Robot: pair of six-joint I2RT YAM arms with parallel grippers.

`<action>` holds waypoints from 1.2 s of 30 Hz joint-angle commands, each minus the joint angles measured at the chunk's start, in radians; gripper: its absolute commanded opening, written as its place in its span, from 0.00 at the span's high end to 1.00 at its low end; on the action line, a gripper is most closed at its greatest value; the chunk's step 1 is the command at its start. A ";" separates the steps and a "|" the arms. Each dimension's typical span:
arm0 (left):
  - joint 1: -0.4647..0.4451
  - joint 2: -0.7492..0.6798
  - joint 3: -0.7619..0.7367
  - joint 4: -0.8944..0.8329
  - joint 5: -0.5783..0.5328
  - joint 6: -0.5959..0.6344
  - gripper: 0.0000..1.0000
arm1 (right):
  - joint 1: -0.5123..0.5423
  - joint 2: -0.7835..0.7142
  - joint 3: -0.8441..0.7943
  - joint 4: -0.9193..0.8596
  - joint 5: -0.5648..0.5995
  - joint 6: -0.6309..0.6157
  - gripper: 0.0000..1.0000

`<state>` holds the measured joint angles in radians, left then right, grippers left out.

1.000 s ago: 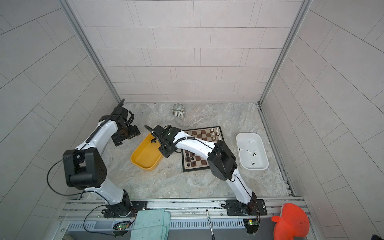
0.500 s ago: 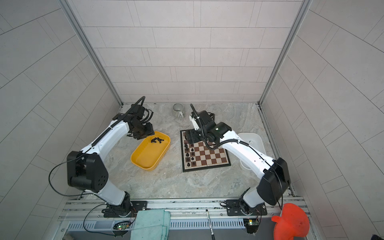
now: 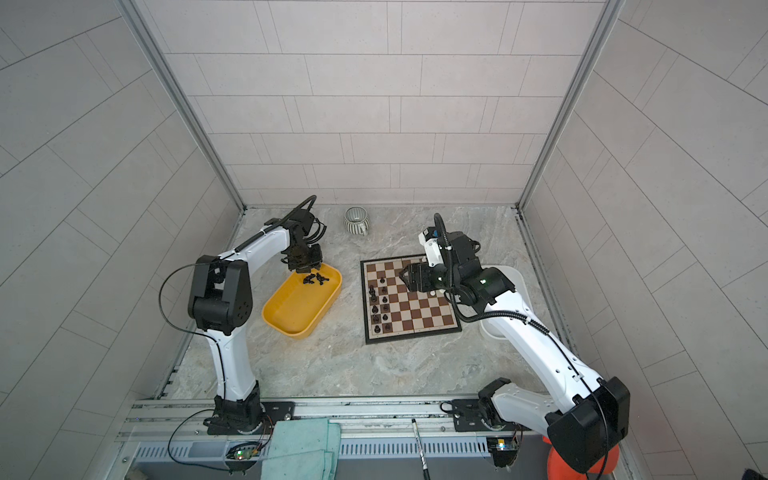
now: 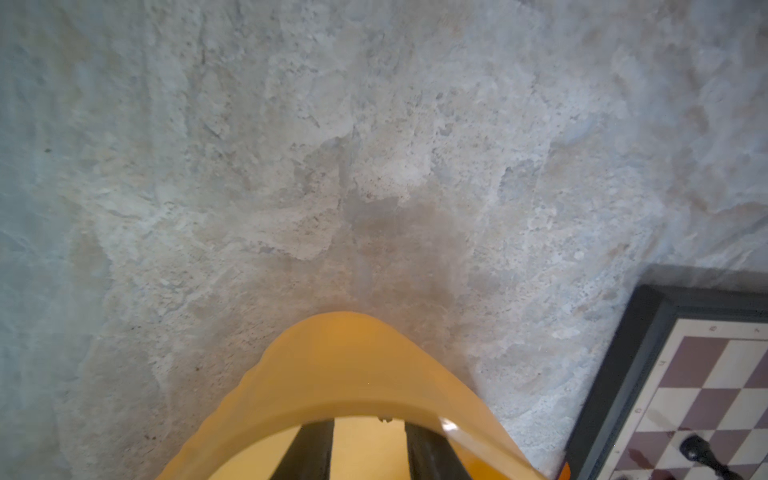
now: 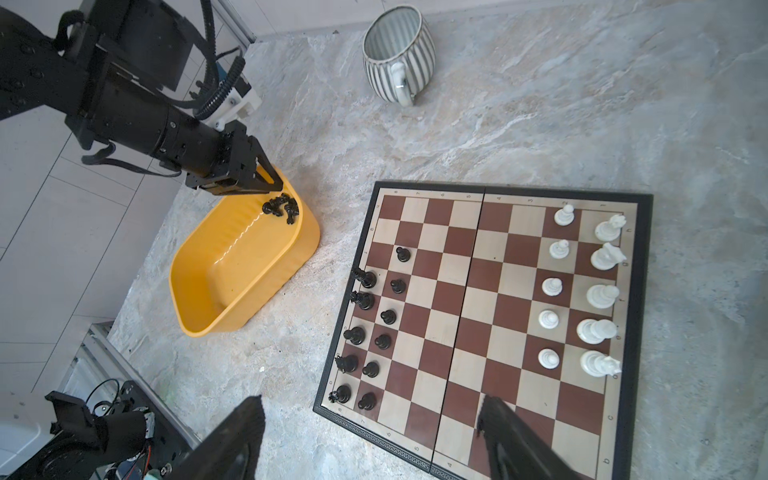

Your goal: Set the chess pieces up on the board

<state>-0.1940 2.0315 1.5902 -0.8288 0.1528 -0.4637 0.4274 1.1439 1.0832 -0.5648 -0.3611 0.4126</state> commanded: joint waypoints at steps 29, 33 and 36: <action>-0.040 0.026 -0.120 0.182 -0.075 -0.059 0.79 | -0.052 -0.006 -0.037 0.059 -0.101 0.041 0.19; -0.041 0.021 -0.117 0.181 -0.080 -0.061 0.83 | -0.052 -0.007 -0.041 0.063 -0.105 0.045 0.19; -0.041 0.014 -0.115 0.175 -0.094 -0.061 0.84 | -0.052 -0.009 -0.045 0.066 -0.108 0.049 0.19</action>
<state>-0.2302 2.0624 1.4803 -0.6552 0.0921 -0.5236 0.3786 1.1442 1.0496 -0.5175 -0.4625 0.4503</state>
